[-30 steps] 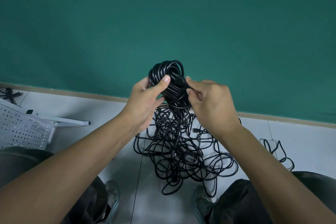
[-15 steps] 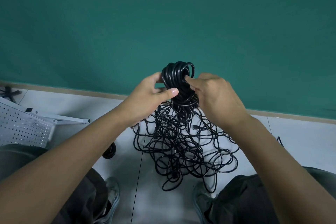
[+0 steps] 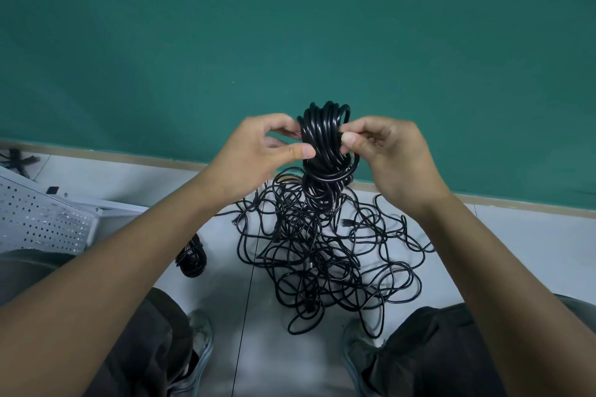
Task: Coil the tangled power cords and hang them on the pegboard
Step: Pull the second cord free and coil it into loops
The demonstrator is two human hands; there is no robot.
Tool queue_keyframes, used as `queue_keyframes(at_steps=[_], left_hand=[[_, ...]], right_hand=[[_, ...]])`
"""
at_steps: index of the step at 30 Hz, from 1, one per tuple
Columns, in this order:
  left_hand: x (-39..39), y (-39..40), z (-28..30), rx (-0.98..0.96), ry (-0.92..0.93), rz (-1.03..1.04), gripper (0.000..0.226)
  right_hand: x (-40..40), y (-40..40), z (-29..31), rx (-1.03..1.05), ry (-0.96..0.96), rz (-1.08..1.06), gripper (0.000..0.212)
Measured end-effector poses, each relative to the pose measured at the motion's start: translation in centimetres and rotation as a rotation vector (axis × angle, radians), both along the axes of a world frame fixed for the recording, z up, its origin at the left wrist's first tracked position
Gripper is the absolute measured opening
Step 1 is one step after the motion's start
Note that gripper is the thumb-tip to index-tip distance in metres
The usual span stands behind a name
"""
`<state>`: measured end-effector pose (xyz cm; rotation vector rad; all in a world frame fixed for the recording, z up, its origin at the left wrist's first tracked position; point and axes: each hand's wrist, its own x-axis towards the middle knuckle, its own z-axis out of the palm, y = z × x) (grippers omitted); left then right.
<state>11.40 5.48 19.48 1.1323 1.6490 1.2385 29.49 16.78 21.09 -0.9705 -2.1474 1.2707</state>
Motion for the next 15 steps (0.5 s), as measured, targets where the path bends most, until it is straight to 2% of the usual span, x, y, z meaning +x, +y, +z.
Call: queue_keyframes(at_steps=[7,11,15], left_hand=[[0.20,-0.26,-0.28,0.003,-0.024,0.029,0.022],[0.46,-0.34,-0.15,0.047,-0.049,0.043,0.022],[0.36,-0.14,-0.21,0.057,-0.039,0.017,0.021]], right_hand=[[-0.11,-0.06,0.06,0.039,-0.067,0.101,0.034],[-0.09,-0.24,-0.24,0.032,-0.070,0.109,0.030],[-0.32,-0.49,-0.01,-0.124,0.000,0.044,0.029]])
